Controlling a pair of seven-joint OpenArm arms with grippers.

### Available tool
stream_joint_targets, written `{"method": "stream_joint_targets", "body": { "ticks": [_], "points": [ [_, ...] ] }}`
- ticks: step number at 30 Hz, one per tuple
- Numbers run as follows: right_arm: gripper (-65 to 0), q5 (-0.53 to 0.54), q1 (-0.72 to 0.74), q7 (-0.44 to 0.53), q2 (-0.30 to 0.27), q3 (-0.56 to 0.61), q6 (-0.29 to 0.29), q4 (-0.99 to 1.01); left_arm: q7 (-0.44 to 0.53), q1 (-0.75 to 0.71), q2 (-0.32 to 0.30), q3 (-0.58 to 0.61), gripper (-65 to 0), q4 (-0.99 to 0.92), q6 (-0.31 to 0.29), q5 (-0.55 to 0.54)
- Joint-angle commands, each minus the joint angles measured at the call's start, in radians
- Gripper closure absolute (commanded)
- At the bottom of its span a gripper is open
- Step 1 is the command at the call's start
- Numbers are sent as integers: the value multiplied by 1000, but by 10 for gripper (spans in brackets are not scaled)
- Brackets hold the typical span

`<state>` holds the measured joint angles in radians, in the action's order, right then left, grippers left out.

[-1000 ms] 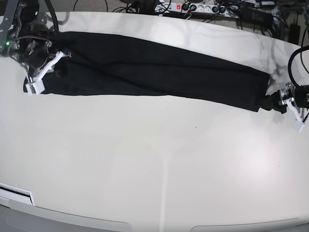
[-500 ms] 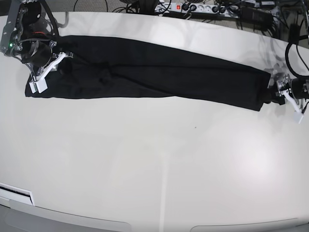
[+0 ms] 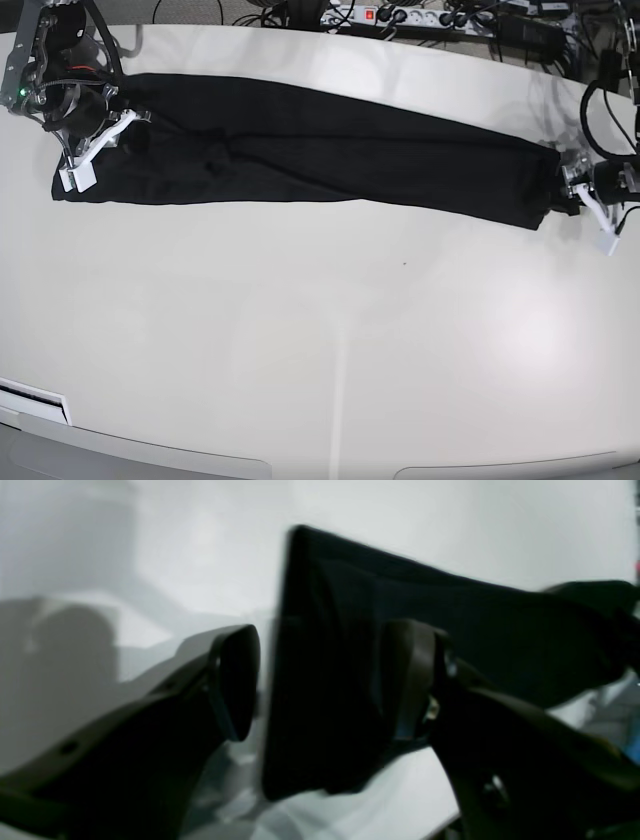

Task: Layout the t-shirt on the table in an organized manner, then fold the t-shirt properly
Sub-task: 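Hold both strip ends and smooth the strip flat with both grippers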

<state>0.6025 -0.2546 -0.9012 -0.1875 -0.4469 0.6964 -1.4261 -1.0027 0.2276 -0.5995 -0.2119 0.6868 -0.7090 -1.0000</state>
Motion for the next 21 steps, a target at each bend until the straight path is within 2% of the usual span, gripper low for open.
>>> {"method": "stream_joint_targets", "body": {
  "ticks": [1, 3, 5, 7, 10, 12, 16, 21],
  "points": [
    [0, 10, 3, -1, -10, -3, 2, -9, -52, 0, 3, 2, -390, 2, 11, 14],
    [0, 10, 3, -2, -10, -3, 2, -9, -77, 0, 18, 2, -373, 2, 11, -16],
    [0, 10, 3, -7, -10, -3, 2, -9, -99, 0, 27, 2, -304, 2, 11, -35],
    [0, 10, 3, -12, -10, -3, 2, -9, -102, 0, 28, 2, -196, 2, 11, -43],
    [0, 11, 3, -19, -10, -3, 2, -11, -102, 7, 20, 2, 0, 2, 11, -47],
    [0, 14, 3, -31, -10, -3, 2, -23, -103, 17, 8, 2, 0, 3, 11, -49],
    [0, 112, 3, -74, -23, -4, 2, -72, -102, 53, -39, 2, 0, 3, 11, -49],
    [-155, 233, 3, -118, -45, -4, 2, -133, -103, 114, -118, 1, 0, 3, 11, -50]
  ]
}}
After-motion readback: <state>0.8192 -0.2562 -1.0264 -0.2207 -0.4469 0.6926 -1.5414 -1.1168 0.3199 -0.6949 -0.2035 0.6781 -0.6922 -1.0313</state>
